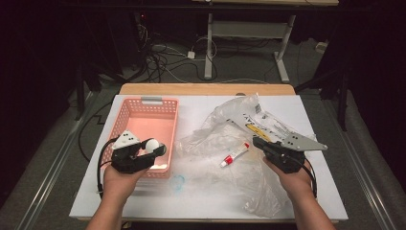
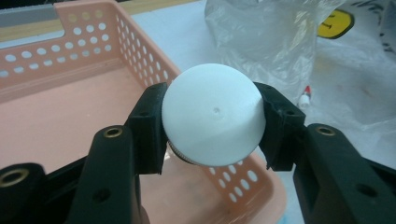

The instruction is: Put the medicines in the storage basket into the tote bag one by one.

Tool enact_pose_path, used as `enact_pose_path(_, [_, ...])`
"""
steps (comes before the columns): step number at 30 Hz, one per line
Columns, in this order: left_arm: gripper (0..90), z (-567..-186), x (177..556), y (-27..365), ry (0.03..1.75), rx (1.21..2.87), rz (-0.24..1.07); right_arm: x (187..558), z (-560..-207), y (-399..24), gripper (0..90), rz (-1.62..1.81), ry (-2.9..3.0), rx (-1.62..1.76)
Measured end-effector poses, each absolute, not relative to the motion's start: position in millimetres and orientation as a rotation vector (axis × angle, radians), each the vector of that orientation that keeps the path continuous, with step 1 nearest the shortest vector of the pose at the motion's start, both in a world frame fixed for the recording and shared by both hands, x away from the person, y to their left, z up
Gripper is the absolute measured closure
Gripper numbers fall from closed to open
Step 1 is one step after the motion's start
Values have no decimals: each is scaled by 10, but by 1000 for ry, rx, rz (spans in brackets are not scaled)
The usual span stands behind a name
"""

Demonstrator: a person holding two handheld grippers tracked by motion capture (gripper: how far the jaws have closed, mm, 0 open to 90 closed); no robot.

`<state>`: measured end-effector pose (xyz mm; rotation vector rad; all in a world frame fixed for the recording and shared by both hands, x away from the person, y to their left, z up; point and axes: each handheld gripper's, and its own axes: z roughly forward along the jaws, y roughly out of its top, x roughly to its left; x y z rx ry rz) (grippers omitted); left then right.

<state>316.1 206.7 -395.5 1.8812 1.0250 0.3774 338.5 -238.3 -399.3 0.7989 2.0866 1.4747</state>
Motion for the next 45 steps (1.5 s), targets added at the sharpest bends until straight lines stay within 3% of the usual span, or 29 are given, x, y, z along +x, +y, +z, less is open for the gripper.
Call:
enact_pose_path(11, [488, -3806, 3011, 1857, 905, 1890, 391, 3385, -3995, -2379, 900, 1472, 2087, 800])
enact_pose_path(21, [488, -3862, 2990, 1638, 848, 1908, 283, 3384, -3997, -2373, 900, 1473, 2088, 799])
enact_pose_path(45, [487, -4175, 2934, 1020, 741, 2049, 217, 3374, -4002, -2342, 900, 1465, 2101, 785])
